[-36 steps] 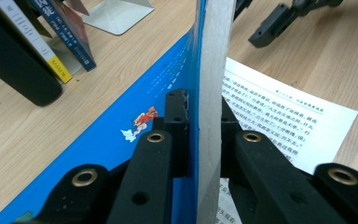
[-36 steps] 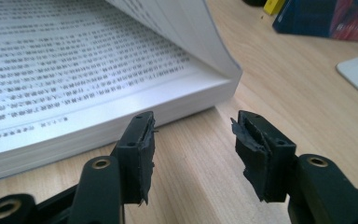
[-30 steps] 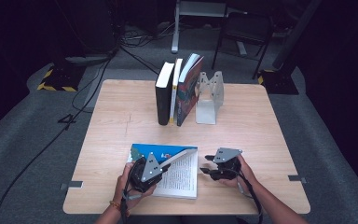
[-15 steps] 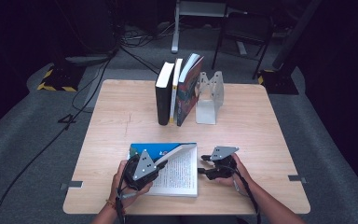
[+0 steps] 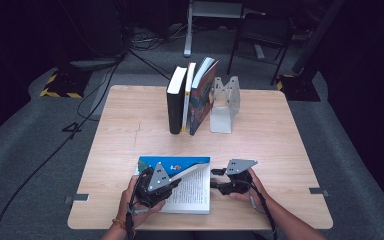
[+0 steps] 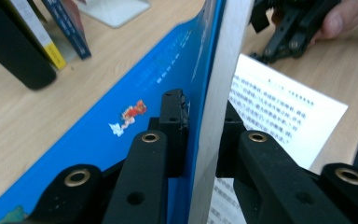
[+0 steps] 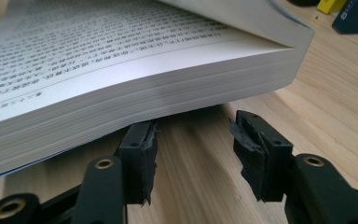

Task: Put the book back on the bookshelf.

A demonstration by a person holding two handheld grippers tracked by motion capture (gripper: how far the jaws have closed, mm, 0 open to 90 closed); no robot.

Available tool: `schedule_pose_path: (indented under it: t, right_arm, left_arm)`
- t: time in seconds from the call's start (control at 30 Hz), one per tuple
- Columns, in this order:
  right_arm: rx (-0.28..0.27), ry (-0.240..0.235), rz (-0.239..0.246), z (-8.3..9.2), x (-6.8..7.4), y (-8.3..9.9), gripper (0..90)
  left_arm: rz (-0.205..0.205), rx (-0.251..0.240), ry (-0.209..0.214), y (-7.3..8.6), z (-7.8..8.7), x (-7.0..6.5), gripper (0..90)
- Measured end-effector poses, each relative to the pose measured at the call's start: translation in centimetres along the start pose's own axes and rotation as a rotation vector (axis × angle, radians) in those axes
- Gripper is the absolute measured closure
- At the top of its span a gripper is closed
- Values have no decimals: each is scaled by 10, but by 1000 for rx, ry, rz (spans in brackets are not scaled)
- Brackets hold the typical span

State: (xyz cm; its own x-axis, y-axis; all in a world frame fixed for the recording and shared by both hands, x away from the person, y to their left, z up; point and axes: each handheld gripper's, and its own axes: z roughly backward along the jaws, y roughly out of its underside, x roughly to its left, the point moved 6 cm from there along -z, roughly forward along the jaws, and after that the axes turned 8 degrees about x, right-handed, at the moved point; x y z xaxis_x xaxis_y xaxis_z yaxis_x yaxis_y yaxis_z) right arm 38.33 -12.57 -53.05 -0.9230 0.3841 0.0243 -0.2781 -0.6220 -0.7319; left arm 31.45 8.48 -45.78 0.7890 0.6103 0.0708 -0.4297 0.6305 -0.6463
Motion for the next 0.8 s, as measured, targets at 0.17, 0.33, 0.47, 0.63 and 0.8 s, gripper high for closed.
schedule_pose_path:
  t: [0.17, 0.33, 0.47, 0.63, 0.8]
  right_arm:
    - [-53, -8, -20, 5, 3, -8, 520]
    - [-83, 12, 3, 11, 6, -18, 526]
    - [-115, 19, -8, 16, 6, -25, 566]
    - [-150, 32, -19, 26, 2, -30, 581]
    - [-182, 48, -8, 38, 0, -38, 581]
  left_arm:
    - [-36, 38, -18, 6, -2, -8, 773]
    - [7, -20, 34, 9, 4, -1, 773]
    - [35, -67, 93, 6, 5, 5, 773]
    - [9, -91, 119, -3, 4, 5, 773]
    - [0, -151, 191, -22, 0, 10, 778]
